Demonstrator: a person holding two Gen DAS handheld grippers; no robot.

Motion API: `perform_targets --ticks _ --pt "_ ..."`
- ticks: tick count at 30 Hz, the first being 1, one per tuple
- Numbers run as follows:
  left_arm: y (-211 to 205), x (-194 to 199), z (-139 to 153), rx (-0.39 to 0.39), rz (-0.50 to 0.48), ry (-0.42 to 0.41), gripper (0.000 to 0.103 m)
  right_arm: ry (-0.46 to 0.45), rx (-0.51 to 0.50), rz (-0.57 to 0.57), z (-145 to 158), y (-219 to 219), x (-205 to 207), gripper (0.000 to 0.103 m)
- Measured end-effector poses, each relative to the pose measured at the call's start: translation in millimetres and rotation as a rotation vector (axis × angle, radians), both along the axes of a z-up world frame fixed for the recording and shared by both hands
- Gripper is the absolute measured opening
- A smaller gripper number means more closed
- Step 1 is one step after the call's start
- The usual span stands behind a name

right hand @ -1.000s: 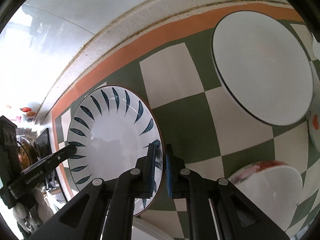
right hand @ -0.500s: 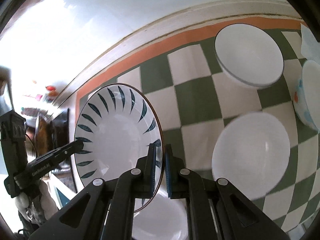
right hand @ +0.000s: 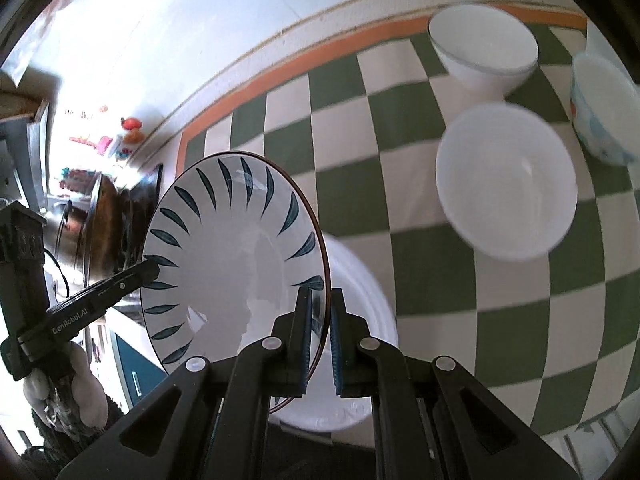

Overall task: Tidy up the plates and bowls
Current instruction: 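Lift the blue-striped plate with both tools onto the white plates and open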

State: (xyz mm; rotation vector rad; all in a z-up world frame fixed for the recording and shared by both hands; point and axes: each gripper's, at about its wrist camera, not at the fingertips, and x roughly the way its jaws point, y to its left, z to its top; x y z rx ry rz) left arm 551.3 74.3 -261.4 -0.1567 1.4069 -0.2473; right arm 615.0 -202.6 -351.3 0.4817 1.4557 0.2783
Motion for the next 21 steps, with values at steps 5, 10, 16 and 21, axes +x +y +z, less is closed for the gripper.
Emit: perform_targets --ticks 5,10,16,21 --pt "2.2 -18.4 -16.4 0.011 0.008 0.038 0.008 0.027 -0.007 0.026 -14.5 4.1 -15.9 0.01" --pt "-0.1 -27.0 -39.5 0.037 0.004 0.082 0.008 0.049 -0.022 0.032 -33.1 5.7 -21.0 0.01" --pt "-4.0 -30.4 -55.8 0.055 -0.004 0.116 0.008 0.076 -0.034 0.043 -50.0 7.4 -25.2 0.01" --pt "-8.2 -31.0 -63.1 0.057 -0.008 0.133 0.008 0.085 -0.047 0.048 -57.0 6.4 -24.7 0.01"
